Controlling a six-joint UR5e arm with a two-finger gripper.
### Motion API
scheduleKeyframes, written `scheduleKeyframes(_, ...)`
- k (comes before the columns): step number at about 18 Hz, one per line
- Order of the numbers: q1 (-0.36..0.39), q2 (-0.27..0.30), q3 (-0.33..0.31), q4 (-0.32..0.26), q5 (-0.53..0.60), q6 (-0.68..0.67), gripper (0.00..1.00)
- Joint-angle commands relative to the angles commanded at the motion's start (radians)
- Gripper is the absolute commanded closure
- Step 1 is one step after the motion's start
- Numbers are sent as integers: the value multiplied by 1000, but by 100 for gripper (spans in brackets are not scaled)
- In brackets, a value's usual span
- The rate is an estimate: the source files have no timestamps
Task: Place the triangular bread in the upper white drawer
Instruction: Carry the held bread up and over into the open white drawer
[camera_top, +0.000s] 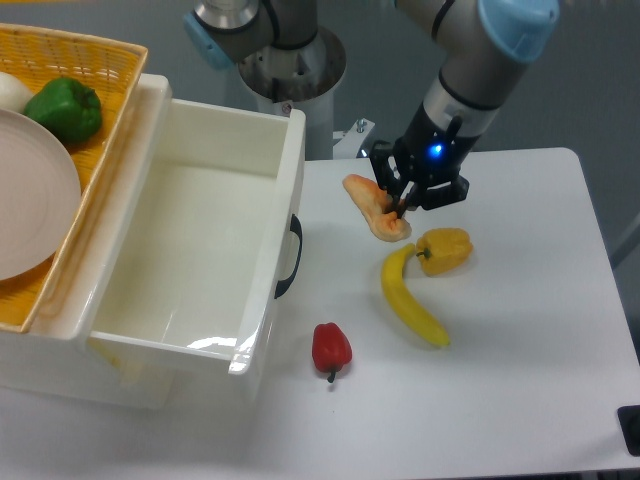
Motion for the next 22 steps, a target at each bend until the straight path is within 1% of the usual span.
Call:
scheduleKeyframes(2, 18, 20, -3, -3, -74, -38, 100)
scheduleKeyframes(4, 40, 51, -3, -27, -123, -51, 100)
scheduleKeyframes(6, 54, 68, -3, -54, -155, -58, 100)
scheduleKeyframes(9, 51, 80, -5, -60, -194, -135, 100)
scheduleKeyframes(12, 46, 94, -15, -63, -256, -180, 100)
scheduleKeyframes(14, 25, 109, -38, -61, -269, -189, 100)
scheduleKeyframes(20, -49, 114, -55, -64, -269, -210, 100)
scheduleKeyframes(22, -63, 130, -72, -63, -269, -218, 100)
